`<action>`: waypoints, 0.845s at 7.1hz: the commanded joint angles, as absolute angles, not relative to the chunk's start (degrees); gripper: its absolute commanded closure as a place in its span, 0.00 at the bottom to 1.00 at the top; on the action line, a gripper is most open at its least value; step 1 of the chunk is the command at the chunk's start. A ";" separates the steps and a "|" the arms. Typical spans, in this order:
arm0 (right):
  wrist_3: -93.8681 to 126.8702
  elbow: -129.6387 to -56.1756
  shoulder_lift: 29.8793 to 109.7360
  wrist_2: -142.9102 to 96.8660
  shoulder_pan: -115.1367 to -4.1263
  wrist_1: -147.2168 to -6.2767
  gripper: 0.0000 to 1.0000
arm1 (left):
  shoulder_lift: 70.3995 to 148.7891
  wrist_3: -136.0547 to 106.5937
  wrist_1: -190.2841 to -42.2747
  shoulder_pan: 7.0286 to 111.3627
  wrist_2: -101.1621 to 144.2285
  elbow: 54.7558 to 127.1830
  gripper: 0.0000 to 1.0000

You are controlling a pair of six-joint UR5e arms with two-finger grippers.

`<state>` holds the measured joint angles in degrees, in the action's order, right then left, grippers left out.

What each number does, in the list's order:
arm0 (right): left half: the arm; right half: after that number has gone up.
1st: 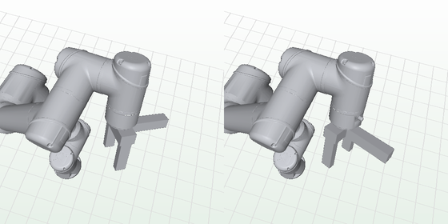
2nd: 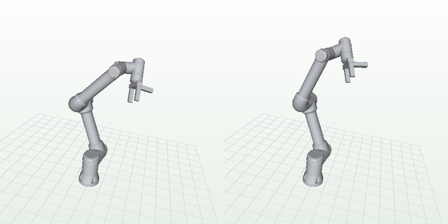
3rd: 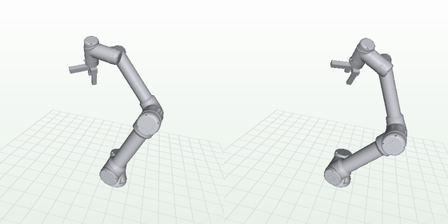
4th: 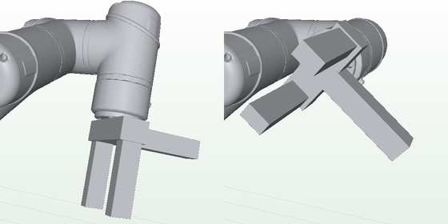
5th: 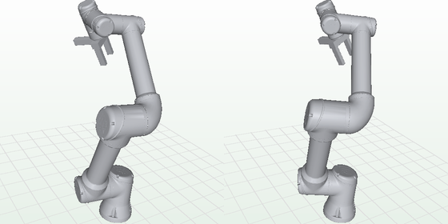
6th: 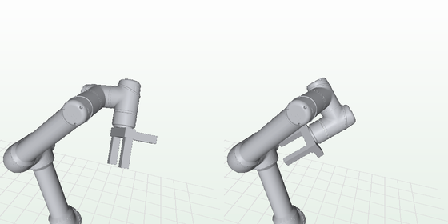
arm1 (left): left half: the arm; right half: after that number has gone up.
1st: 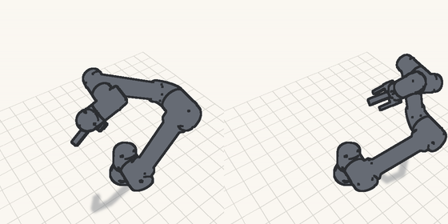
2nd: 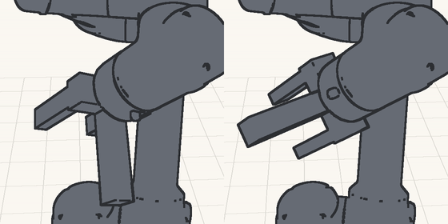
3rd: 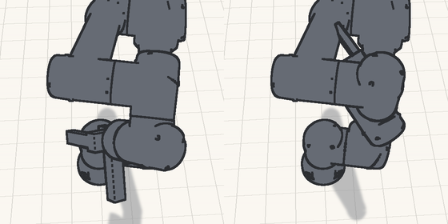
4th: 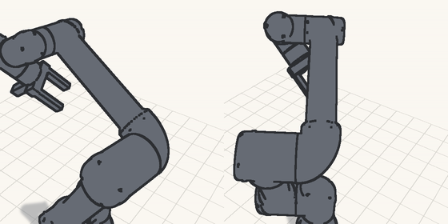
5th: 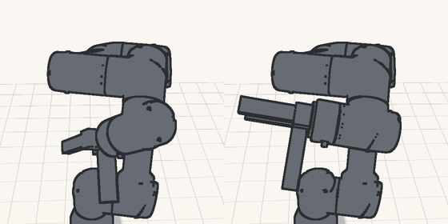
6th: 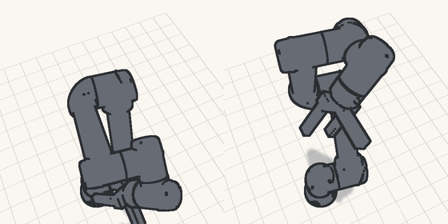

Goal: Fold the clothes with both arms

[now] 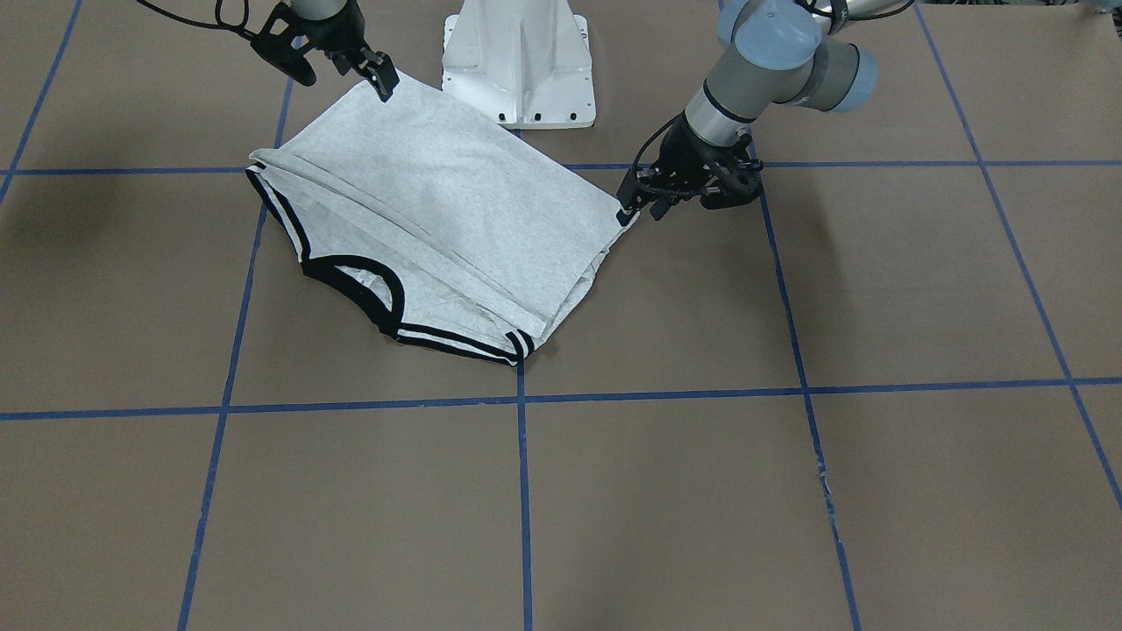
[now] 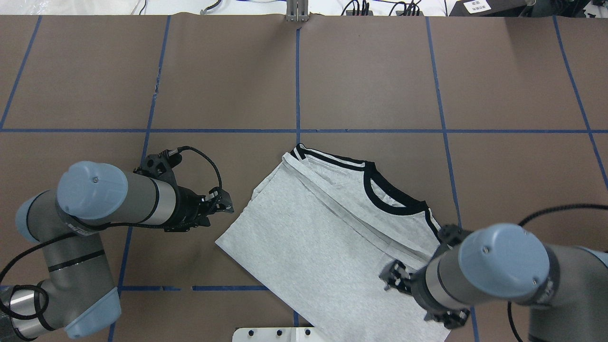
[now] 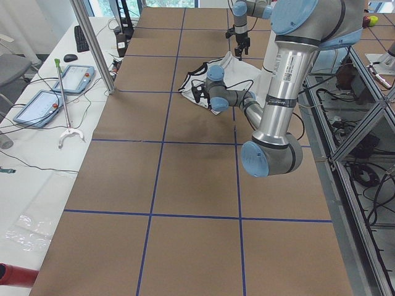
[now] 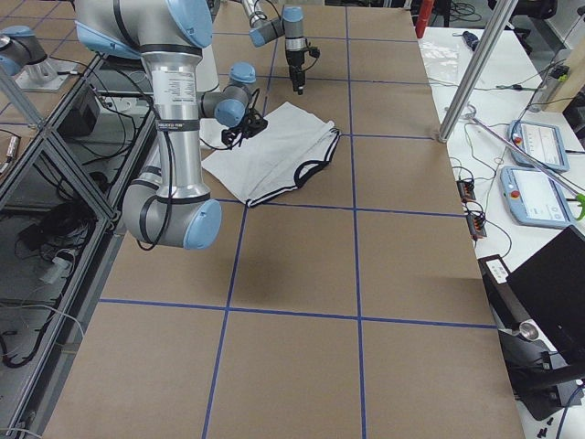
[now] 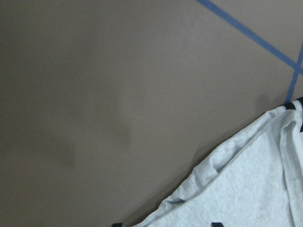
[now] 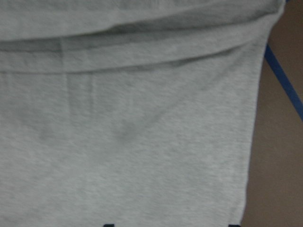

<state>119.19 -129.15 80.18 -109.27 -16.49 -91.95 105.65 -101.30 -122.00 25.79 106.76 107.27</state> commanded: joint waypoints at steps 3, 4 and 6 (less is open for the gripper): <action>104.33 -120.95 71.81 -106.97 -30.75 -91.58 0.00 | 105.99 -101.78 -116.46 20.21 102.22 107.14 0.33; 104.24 -120.42 70.85 -106.96 -32.24 -91.58 0.00 | 105.65 -101.86 -116.46 19.61 102.22 107.05 0.34; 104.24 -119.88 70.23 -107.05 -32.34 -91.58 0.00 | 105.73 -101.60 -116.46 19.25 102.13 106.61 0.37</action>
<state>104.37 -120.18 70.80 -107.02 -32.03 -91.59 105.71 -101.75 -116.48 19.46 102.23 106.87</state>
